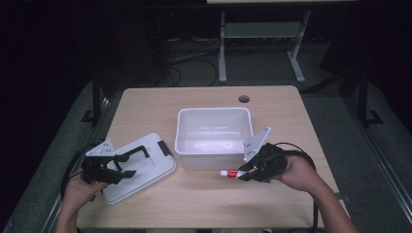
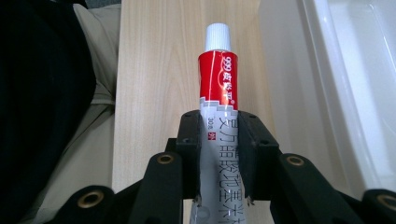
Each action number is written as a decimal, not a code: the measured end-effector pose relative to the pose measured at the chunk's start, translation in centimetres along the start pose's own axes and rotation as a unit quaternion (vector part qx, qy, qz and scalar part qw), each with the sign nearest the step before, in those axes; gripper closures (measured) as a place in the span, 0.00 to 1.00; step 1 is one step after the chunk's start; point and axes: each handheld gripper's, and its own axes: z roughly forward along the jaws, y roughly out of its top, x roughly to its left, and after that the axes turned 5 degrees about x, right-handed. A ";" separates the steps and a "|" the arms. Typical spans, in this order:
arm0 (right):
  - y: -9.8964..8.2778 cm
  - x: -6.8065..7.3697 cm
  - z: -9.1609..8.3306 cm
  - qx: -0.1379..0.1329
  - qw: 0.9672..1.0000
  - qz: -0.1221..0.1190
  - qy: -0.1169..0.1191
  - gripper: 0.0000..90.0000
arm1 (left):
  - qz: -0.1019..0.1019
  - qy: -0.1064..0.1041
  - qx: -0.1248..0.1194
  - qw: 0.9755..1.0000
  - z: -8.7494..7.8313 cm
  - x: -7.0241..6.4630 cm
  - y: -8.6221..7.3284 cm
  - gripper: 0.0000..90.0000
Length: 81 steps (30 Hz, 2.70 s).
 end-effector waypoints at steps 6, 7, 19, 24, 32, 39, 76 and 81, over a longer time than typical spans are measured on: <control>0.8 0.0 -0.9 -0.001 1.000 -0.005 -0.001 0.79 | -0.002 0.000 -0.003 1.000 0.0 -0.1 0.0 0.38; 1.0 -0.1 -1.1 -0.003 1.000 -0.008 -0.002 0.79 | -0.002 0.000 -0.003 1.000 0.0 -0.1 0.0 0.38; 2.6 -0.9 -2.8 -0.006 1.000 -0.014 0.002 0.80 | -0.006 -0.001 -0.006 1.000 -0.2 0.2 -0.2 0.38; 3.3 -1.5 -3.2 -0.003 1.000 -0.016 0.003 0.80 | -0.009 -0.002 -0.010 1.000 -0.3 0.2 -0.2 0.38; 4.4 -2.7 -3.8 -0.004 1.000 -0.019 -0.001 0.80 | -0.009 -0.003 -0.009 1.000 -0.4 0.3 -0.3 0.37; 5.7 -3.7 -3.3 0.002 1.000 -0.025 0.003 0.80 | -0.008 -0.003 -0.014 1.000 -0.5 0.2 -0.2 0.37; 7.4 -7.6 -0.8 0.018 1.000 -0.022 0.006 0.80 | -0.011 -0.005 -0.016 1.000 -0.5 0.4 -0.4 0.37; 7.2 -8.0 -0.5 0.019 1.000 -0.020 0.006 0.80 | -0.008 -0.005 -0.014 1.000 -0.6 0.4 -0.4 0.37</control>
